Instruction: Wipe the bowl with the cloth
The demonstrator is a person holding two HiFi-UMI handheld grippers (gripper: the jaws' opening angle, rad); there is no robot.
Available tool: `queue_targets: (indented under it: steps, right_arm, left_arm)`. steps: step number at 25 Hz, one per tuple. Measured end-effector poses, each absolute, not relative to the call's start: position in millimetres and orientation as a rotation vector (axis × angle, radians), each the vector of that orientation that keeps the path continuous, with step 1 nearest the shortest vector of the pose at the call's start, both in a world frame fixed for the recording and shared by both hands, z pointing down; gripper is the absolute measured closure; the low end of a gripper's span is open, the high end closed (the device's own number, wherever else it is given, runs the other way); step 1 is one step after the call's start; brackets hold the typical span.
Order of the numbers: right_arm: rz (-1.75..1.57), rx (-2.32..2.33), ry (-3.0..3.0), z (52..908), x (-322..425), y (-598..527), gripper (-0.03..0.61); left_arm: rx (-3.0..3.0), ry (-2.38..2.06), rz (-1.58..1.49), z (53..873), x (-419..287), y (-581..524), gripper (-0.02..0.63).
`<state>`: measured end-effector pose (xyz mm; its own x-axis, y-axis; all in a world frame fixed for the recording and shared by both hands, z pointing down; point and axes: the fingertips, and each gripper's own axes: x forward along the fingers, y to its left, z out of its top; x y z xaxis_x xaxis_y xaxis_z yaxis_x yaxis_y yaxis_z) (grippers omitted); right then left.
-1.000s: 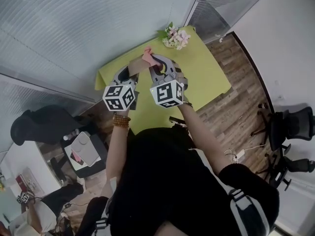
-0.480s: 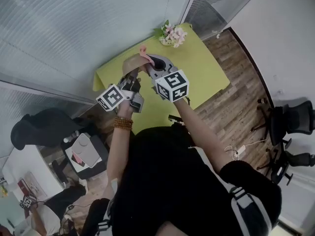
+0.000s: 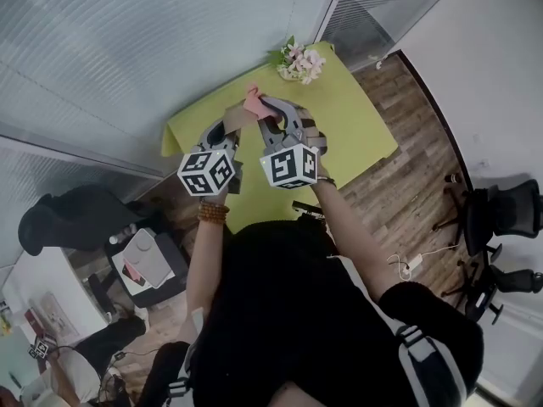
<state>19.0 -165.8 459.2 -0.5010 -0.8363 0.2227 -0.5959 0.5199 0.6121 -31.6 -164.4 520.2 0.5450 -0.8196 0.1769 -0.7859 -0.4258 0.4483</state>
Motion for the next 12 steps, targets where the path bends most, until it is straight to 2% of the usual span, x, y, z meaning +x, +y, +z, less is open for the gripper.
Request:
queue_targets:
  steps: [6,10,12]
  right_arm:
    - [-0.45,1.27,-2.445,454.1,10.7,-166.8,0.56]
    - [-0.061,1.237,-2.686,466.4,7.0,-166.3,0.56]
    - [0.093,1.205,-2.748,472.2,9.0,-163.8,0.558]
  left_arm:
    - [2.018,-1.048,-0.476,520.8,-38.0,-165.0,0.597]
    - [1.826,-0.876,-0.739,513.3,-38.2,-160.2,0.6]
    - [1.882,-0.909,-0.723,510.0,-41.0,-160.9,0.6]
